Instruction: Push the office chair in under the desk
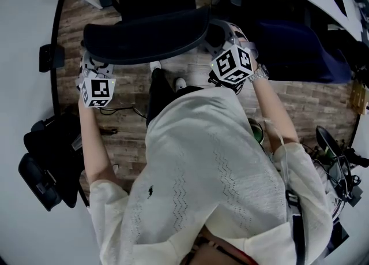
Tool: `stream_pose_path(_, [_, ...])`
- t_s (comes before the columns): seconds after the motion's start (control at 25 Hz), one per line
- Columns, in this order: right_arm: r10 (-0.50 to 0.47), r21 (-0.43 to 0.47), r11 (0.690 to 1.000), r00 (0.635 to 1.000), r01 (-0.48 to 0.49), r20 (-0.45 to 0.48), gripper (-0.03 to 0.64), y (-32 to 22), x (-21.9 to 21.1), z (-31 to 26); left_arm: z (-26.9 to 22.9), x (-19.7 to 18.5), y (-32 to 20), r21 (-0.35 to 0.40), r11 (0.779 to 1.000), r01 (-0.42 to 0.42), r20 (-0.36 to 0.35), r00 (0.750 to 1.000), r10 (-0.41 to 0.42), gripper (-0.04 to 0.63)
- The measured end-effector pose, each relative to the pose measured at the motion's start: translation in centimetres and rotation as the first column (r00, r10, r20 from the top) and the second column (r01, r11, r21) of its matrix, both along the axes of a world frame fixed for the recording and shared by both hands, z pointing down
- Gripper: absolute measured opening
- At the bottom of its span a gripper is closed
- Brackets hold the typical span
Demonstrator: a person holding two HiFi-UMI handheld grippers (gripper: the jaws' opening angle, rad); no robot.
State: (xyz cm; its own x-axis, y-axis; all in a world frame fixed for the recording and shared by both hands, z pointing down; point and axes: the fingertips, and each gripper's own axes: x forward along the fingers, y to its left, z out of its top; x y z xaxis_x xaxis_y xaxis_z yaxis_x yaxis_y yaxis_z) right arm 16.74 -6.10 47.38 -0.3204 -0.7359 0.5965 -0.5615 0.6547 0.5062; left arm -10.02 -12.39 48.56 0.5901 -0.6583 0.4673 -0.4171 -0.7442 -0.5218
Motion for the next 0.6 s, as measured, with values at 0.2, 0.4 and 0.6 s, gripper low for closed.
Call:
stream_pose_path(0.2, [0.008,-0.004,1.0,1.0,-0.008,0.001,0.16,-0.3,0.3,0.1,0.0,0.4,-0.5,-0.002,1.0,-0.009,-0.002,1.0,0.009,0.193])
stream_pose_path(0.4, [0.023,-0.004,1.0,1.0,-0.023,0.003,0.161,-1.3,0.7,0.1,0.0,0.8,-1.7,0.004,1.0,-0.021,-0.007,1.0,0.021,0.193])
stream_pose_path(0.6, [0.039,-0.003,0.999,0.999,-0.039,0.002,0.164,-2.6,1.1,0.1,0.0,1.2,-3.0,0.013,0.999,-0.038,-0.011,0.999,0.038,0.193])
